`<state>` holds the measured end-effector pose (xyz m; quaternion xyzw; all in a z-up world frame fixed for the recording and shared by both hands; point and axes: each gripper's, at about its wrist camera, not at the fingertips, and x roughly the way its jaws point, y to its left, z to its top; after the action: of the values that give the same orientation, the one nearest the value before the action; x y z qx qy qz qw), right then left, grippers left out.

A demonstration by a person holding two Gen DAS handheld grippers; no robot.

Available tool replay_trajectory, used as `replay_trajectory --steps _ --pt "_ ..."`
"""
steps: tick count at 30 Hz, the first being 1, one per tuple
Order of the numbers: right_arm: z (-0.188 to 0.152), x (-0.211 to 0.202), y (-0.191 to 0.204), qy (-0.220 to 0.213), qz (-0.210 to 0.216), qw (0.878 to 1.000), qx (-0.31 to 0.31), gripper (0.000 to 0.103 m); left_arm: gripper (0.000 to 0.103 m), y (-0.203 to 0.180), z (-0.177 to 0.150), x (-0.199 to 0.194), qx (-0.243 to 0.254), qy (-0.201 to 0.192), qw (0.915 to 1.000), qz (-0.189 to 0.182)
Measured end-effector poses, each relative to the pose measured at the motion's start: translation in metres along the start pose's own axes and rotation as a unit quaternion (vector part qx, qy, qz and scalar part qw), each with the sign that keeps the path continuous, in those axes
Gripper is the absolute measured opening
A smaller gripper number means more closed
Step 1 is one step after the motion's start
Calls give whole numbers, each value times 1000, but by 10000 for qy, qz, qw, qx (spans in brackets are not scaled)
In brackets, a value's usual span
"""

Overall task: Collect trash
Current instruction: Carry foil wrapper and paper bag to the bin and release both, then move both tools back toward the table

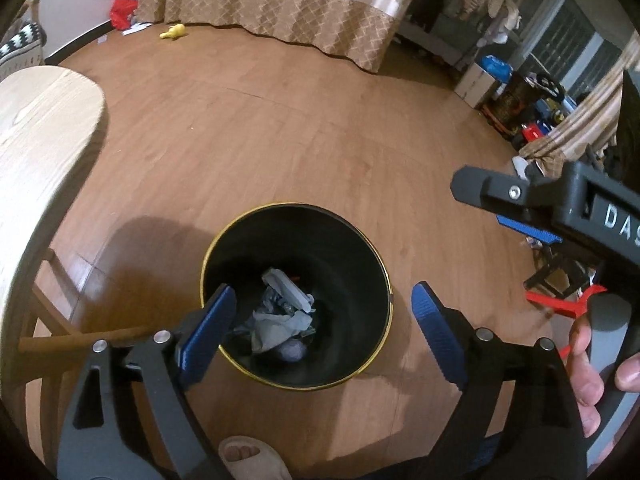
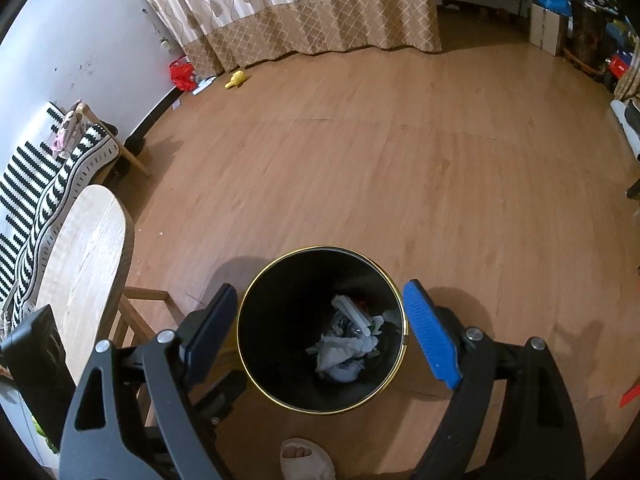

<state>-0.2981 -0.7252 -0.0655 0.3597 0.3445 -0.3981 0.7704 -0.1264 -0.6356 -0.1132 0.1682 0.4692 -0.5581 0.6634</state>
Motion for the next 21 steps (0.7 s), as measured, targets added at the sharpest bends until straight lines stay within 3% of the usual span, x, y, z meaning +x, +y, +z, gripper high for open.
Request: replay_trajectory --steps 8,13,16,21 --pt "-1 1 28 57 279 9993 -233 82 92 36 -5 -64 -199 -453 9981 356" --pt "-10 -6 91 -22 561 9956 -752 82 93 90 -24 -136 -531 -866 9908 888" --pt "-25 -4 143 28 769 9902 -1162 82 93 129 -48 -186 -906 -1176 9813 1227" --pt "-63 -4 239 244 1228 9749 -1841 82 93 200 -105 -268 -1694 -1548 9550 1878"
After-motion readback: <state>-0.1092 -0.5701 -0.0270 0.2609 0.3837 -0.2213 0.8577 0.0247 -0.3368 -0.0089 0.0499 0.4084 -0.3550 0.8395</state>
